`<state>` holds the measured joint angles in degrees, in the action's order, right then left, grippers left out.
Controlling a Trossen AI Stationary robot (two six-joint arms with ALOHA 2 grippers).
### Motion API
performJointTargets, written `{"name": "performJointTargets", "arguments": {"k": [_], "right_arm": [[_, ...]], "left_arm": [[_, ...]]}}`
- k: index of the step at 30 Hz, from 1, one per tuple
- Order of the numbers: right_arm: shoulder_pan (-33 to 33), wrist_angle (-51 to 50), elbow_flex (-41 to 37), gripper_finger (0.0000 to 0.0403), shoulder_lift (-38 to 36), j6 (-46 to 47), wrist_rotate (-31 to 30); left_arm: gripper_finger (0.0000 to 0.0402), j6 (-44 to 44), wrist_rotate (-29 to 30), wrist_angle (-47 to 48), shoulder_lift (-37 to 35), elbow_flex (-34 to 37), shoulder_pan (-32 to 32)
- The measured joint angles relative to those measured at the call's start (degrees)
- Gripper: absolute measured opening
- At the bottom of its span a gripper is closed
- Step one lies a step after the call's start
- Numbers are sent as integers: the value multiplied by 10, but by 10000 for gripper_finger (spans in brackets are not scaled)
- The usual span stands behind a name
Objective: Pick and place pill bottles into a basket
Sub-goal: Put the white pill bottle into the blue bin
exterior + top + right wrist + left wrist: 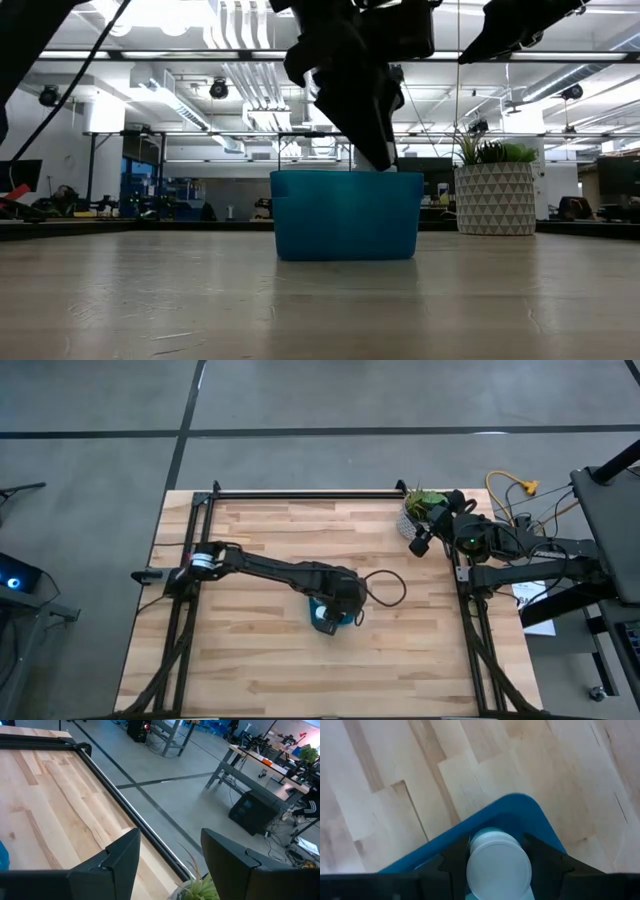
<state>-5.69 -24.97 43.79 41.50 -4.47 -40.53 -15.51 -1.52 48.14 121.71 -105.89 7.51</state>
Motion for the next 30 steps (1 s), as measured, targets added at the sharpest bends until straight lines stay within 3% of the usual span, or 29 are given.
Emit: {"name": "performJointTargets", "arguments": {"k": [30], "right_arm": [[0, 0, 0, 203, 6, -1, -1]], "left_arm": [[140, 2, 3, -26, 29, 12, 0]]}}
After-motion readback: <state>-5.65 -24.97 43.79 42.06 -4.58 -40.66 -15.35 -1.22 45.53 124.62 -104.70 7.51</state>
